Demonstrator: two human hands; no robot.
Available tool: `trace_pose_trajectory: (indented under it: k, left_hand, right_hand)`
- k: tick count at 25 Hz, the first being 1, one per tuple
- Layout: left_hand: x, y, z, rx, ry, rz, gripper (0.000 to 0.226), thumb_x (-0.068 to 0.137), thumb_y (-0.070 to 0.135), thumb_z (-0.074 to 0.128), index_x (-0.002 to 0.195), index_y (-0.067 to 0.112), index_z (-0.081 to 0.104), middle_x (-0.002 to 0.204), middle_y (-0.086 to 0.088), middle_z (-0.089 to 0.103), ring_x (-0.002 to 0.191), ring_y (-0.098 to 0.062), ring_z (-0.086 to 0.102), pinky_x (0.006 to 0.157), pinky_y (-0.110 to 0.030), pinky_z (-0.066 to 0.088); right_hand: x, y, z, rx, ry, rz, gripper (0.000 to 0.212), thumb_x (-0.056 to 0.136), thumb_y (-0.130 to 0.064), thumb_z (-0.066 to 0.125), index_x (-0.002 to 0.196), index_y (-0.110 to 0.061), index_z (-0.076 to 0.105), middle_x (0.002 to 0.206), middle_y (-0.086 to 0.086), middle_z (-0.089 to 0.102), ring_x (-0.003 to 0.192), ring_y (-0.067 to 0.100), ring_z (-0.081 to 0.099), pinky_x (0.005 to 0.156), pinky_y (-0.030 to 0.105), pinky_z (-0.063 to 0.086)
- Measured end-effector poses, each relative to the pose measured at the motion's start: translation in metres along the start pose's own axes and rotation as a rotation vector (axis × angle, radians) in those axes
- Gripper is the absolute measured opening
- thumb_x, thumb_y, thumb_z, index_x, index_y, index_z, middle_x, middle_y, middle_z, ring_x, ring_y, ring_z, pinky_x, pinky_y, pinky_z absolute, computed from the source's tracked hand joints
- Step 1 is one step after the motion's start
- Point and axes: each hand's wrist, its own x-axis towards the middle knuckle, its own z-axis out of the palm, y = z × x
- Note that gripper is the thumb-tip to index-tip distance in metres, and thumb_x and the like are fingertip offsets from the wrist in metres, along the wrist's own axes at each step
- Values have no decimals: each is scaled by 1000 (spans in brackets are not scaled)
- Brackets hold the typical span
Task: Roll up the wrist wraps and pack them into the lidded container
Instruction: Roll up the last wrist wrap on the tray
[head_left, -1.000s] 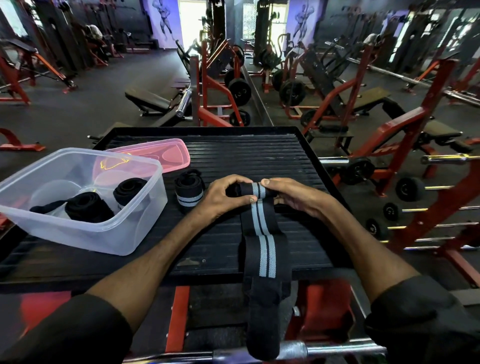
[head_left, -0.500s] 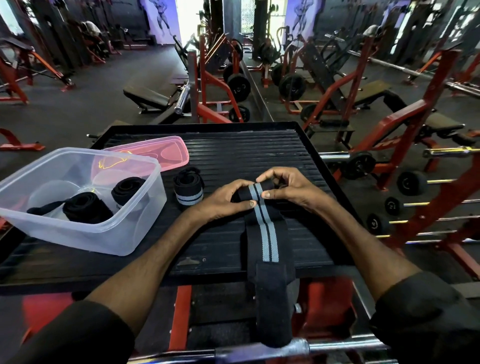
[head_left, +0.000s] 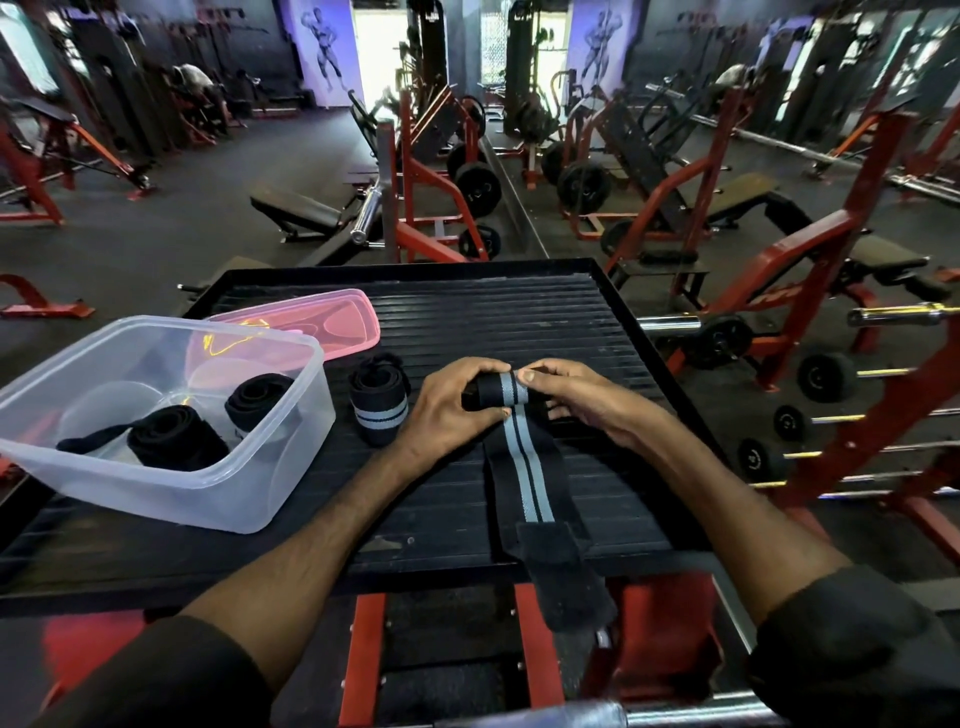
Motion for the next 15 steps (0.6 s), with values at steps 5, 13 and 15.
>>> trace_pose_trajectory:
  k: [5,13,15]
  left_hand:
    - [1,1,-2,-188,-168,-162,49,85,15,78,127,27,56,124,21,58,117,13,50,101,-5,34]
    - [1,-5,-2,-198,-178,-224,53,78,21,85,125,21,61,121,10,65,113,6,57,98,-11,39]
    - [1,-4,-4,-170,-117,-208,48,74,27,88,116,24,65,113,14,68,107,6,60,93,-12,43]
  right_hand:
    - [-7,-4,1,2,63,-178,26,94,-26,71,117,-13,71,97,-4,70,82,2,60,66,20,44]
    - [-11,-7,-3,201,-48,-142,46,81,11,71,120,-13,70,113,8,69,104,20,66,94,35,54]
    - [-10,-9,-5,328,-102,-108,48,80,8,69,121,-16,69,118,6,69,98,16,66,80,28,54]
